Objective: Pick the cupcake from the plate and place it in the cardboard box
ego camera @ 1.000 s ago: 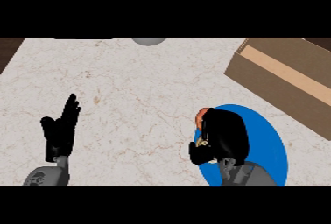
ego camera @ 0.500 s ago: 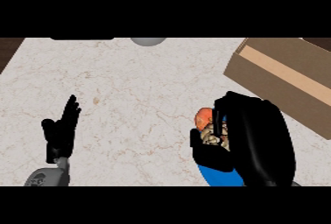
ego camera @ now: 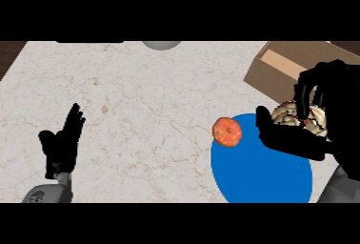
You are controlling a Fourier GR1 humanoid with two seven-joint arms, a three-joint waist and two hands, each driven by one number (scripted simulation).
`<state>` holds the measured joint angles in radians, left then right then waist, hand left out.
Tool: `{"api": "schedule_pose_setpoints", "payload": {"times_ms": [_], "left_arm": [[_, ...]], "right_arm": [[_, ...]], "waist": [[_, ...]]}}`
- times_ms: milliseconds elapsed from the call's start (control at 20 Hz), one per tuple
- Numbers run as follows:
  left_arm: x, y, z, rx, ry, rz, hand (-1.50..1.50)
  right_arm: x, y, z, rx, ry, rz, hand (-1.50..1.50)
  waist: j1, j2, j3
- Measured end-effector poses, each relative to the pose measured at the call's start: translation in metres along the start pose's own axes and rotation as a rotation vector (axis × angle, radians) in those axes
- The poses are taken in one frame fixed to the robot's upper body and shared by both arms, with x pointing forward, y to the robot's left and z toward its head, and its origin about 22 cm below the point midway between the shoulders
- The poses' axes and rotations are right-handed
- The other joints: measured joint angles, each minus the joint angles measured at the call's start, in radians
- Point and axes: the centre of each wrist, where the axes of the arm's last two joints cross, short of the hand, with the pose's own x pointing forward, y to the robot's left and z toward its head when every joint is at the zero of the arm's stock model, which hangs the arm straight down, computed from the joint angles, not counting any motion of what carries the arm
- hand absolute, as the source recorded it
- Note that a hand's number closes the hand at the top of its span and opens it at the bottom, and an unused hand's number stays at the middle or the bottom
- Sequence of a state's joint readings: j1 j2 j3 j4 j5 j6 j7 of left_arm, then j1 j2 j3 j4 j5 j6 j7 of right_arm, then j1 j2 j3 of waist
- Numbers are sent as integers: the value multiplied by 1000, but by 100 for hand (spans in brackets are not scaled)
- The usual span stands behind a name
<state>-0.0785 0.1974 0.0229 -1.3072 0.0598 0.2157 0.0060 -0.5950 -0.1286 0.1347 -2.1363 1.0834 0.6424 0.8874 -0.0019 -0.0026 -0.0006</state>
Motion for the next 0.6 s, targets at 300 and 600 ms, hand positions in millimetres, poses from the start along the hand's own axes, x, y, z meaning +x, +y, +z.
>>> {"api": "schedule_pose_setpoints", "payload": {"times_ms": [300,600], "left_arm": [[9,-9,-3,-8,1,-6,0],[6,-7,-5,-3,-2,-8,0]], "right_arm": [[-33,-16,-49,-40,92,-8,150],[-75,-2,-95,-47,124,-54,150]], "waist": [[4,3,1],[9,5,1]]}}
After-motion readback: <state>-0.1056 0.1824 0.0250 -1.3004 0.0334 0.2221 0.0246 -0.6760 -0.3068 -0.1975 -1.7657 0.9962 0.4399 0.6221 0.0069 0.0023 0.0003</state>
